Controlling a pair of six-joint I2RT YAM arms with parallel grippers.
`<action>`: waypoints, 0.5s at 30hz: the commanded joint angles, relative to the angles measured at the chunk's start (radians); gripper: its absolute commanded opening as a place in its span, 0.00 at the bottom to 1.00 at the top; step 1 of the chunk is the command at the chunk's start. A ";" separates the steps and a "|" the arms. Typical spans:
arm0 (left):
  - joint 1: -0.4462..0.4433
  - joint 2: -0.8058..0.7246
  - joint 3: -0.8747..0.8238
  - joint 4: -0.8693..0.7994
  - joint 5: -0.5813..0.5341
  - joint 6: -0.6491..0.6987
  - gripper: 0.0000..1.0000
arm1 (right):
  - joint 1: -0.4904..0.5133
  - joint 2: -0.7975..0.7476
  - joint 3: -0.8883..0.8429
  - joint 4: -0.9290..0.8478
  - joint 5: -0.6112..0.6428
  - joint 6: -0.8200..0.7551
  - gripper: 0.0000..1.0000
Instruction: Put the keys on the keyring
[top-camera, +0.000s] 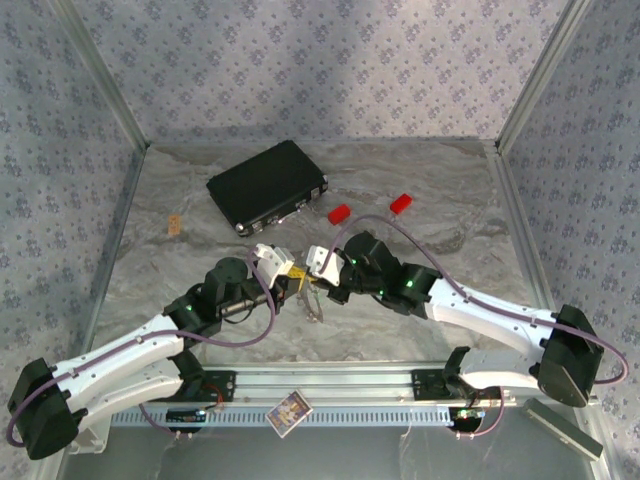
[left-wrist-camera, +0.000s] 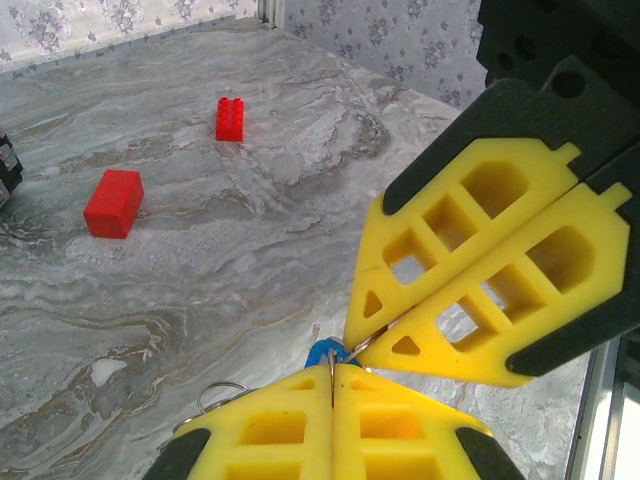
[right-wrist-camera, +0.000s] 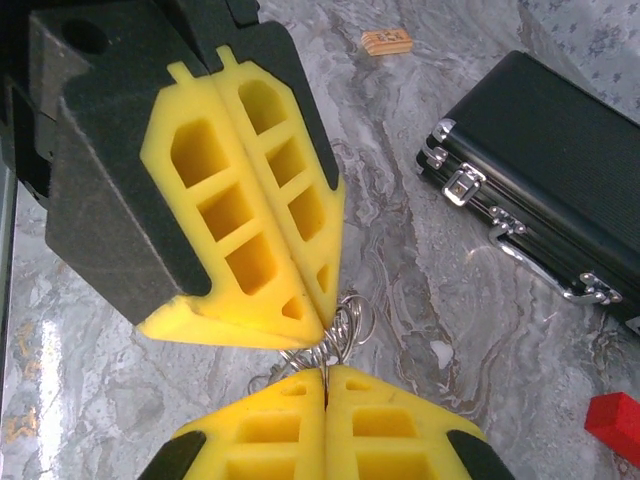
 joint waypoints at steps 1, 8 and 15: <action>-0.006 0.002 0.016 0.065 0.019 -0.005 0.00 | -0.002 -0.022 -0.004 -0.011 0.033 -0.010 0.00; -0.006 0.000 0.016 0.065 0.022 -0.005 0.00 | -0.002 -0.015 -0.004 0.005 0.036 0.002 0.00; -0.006 0.004 0.016 0.065 0.023 -0.005 0.00 | 0.000 -0.017 -0.006 0.013 0.042 0.007 0.00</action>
